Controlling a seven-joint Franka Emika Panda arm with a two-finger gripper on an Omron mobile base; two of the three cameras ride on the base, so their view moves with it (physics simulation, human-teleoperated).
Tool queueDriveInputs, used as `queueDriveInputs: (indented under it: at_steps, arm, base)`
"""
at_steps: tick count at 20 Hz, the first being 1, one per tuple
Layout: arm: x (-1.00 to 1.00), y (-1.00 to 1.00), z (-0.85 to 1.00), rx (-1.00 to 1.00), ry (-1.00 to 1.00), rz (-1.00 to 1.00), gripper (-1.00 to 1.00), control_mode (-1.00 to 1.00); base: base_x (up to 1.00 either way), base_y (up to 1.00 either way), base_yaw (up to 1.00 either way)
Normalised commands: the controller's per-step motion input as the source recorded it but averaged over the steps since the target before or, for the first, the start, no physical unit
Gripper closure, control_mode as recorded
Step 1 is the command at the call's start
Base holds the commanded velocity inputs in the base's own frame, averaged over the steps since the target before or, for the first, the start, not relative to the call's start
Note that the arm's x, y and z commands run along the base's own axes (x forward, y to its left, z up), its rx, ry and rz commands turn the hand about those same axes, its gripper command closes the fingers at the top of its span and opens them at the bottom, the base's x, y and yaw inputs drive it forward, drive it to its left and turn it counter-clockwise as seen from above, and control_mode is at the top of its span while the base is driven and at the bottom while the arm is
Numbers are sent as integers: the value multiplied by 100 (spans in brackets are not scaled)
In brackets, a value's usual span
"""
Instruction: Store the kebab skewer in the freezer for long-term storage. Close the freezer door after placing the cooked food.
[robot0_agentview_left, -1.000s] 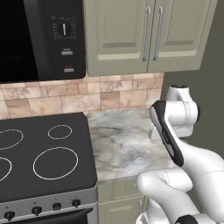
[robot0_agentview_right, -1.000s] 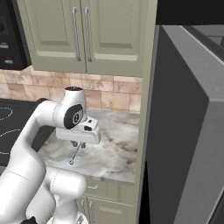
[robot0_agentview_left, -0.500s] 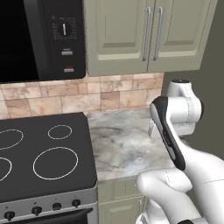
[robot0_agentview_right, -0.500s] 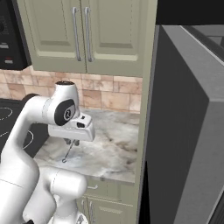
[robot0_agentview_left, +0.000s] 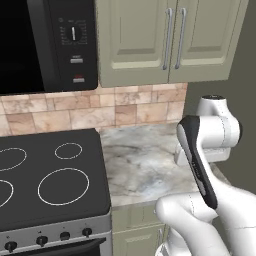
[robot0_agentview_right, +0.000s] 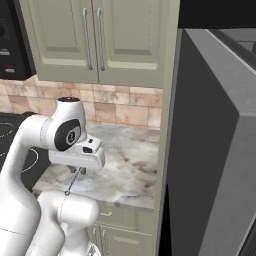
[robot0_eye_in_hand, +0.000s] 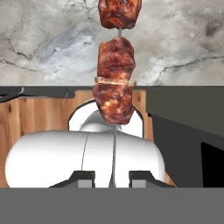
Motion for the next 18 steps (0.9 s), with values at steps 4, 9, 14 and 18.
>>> queueDriveInputs:
  at_steps: [4, 9, 14, 18]
  arm:
    - [-1, 3, 0, 0, 0, 0, 100, -100]
    - [0, 0, 0, 0, 0, 0, 100, -100]
    - [-1, 0, 0, 0, 0, 0, 100, -100]
    - [-6, 0, 0, 0, 0, 0, 100, 100]
  base:
    - [0, 0, 0]
    - [0, 0, 0]
    - [0, 0, 0]
    - [-12, 0, 0]
